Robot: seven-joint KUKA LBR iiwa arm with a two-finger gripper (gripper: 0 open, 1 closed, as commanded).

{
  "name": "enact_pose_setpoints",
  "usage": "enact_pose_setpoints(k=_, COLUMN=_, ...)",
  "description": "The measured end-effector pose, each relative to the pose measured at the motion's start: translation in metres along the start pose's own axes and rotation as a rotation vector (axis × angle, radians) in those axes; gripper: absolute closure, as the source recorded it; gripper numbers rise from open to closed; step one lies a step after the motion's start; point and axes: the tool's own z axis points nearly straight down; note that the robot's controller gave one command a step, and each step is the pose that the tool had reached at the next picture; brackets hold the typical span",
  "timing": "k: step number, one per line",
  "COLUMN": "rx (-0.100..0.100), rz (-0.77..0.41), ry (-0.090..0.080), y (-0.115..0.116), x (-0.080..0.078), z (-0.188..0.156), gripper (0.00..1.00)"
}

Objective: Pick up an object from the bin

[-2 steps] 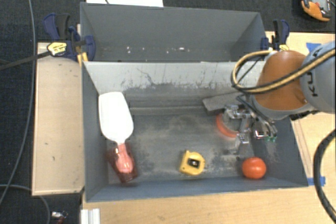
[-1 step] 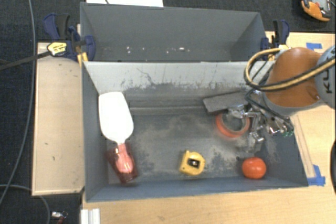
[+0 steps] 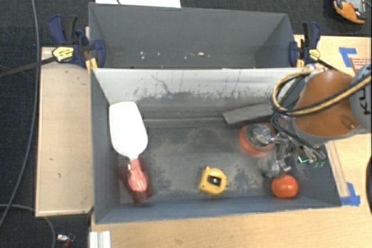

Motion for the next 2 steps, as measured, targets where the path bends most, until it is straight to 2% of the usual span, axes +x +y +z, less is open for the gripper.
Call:
enact_pose_setpoints(k=1, rx=0.000, rz=-0.003, ry=0.000, y=0.000, x=0.000, z=0.000, gripper=0.00)
enact_pose_setpoints(k=2, rx=0.002, rz=-0.004, ry=-0.007, y=-0.010, x=0.011, z=-0.017, gripper=0.00)
